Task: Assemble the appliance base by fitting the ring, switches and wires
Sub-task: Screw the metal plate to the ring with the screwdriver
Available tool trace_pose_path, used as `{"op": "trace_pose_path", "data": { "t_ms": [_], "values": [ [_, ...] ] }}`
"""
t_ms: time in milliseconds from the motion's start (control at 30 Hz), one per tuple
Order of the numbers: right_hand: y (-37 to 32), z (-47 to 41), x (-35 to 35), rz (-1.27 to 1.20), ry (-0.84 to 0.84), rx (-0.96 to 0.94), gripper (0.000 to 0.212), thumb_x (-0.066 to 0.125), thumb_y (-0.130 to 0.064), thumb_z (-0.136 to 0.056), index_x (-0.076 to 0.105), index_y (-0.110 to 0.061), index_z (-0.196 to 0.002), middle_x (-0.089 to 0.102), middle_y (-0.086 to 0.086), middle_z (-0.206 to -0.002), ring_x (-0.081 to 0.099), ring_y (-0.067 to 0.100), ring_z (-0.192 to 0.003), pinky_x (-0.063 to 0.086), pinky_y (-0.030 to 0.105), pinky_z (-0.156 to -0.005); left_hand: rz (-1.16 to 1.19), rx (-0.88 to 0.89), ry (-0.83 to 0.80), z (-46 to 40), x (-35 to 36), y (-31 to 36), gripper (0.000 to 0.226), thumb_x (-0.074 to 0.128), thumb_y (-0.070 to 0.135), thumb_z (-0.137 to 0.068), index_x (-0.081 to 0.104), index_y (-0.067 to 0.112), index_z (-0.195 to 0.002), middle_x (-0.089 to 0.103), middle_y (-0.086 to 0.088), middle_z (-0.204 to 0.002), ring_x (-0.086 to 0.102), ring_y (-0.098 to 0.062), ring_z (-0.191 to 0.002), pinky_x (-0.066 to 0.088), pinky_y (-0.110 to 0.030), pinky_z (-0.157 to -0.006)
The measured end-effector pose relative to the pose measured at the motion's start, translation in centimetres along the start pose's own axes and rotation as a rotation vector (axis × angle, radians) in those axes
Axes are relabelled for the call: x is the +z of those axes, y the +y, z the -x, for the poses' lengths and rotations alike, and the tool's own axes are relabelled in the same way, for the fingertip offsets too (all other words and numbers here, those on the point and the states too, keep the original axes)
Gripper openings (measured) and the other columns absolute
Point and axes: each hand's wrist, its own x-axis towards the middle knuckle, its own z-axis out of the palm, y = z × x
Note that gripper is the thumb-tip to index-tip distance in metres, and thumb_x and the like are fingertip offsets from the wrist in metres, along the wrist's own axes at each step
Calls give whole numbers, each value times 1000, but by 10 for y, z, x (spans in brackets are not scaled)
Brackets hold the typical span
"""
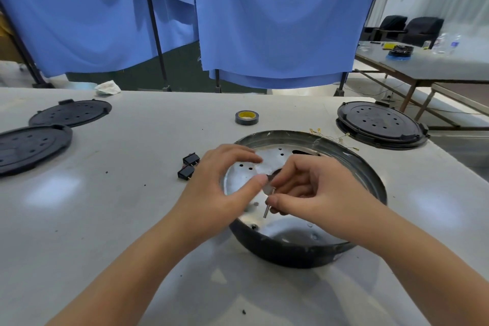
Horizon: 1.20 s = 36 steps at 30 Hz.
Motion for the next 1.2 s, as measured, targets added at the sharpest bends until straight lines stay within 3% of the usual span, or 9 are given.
{"op": "trace_pose_path", "data": {
  "t_ms": [133,233,300,400,600,800,933,1067,1200],
  "values": [
    [-3,-2,1,157,-72,13,14,76,-7,-77,62,-9,-76,73,4,-75,71,17,-70,57,23,-65,-30,-149,35,-6,-7,-17,32,63,27,-90,54,38,-119,49,23,-124,42,1,-122,34,-23,-102],
    [-5,-5,4,271,-124,-7,12,73,-10,-79,62,-13,-74,73,1,-77,70,13,-71,58,27,-69,-28,-321,-71,-9,-4,-26,67,67,27,-78,36,40,-137,38,18,-133,37,-5,-127,35,-30,-105],
    [-6,-7,6,333,-159,-21,13,71,-11,-79,62,-17,-73,72,-2,-77,69,7,-72,58,28,-71,56,-388,-136,-10,-1,-29,78,59,25,-64,34,43,-136,46,19,-128,47,-1,-118,41,-23,-94],
    [-7,-8,7,405,-194,-38,16,69,-13,-80,59,-23,-72,72,-4,-78,68,4,-73,57,30,-74,113,-405,-164,-11,1,-33,81,54,19,-62,35,43,-136,52,26,-113,52,7,-102,43,-16,-76],
    [-13,-9,9,574,-225,-168,18,68,-18,-82,56,-29,-75,67,-13,-79,64,3,-78,54,29,-75,112,-388,-134,-12,1,-35,74,54,21,-63,37,46,-131,50,34,-108,50,19,-97,38,-9,-72],
    [-23,-9,13,723,-269,-281,28,64,-18,-85,49,-41,-79,66,-13,-82,60,3,-82,52,27,-75,129,-384,-121,-12,1,-39,66,60,5,-80,39,47,-127,55,30,-110,54,19,-93,43,-4,-66],
    [-20,-8,13,679,-265,-269,14,65,-16,-84,60,-28,-81,68,-11,-83,61,4,-82,52,27,-75,178,-387,-106,-13,2,-39,66,54,-3,-78,42,44,-123,58,22,-112,59,5,-99,48,-16,-77],
    [-17,-9,13,689,-271,-246,19,66,-19,-85,54,-32,-77,68,-11,-83,62,6,-80,52,29,-76,237,-384,-91,-13,3,-38,59,43,13,-65,45,47,-113,58,24,-112,55,8,-105,45,-15,-79],
    [-17,-10,13,733,-295,-222,8,64,-21,-86,59,-27,-83,67,-12,-85,60,4,-80,51,28,-76,211,-372,-86,-13,4,-39,63,39,18,-62,44,42,-120,57,22,-115,55,-1,-111,47,-26,-90]
  ]
}}
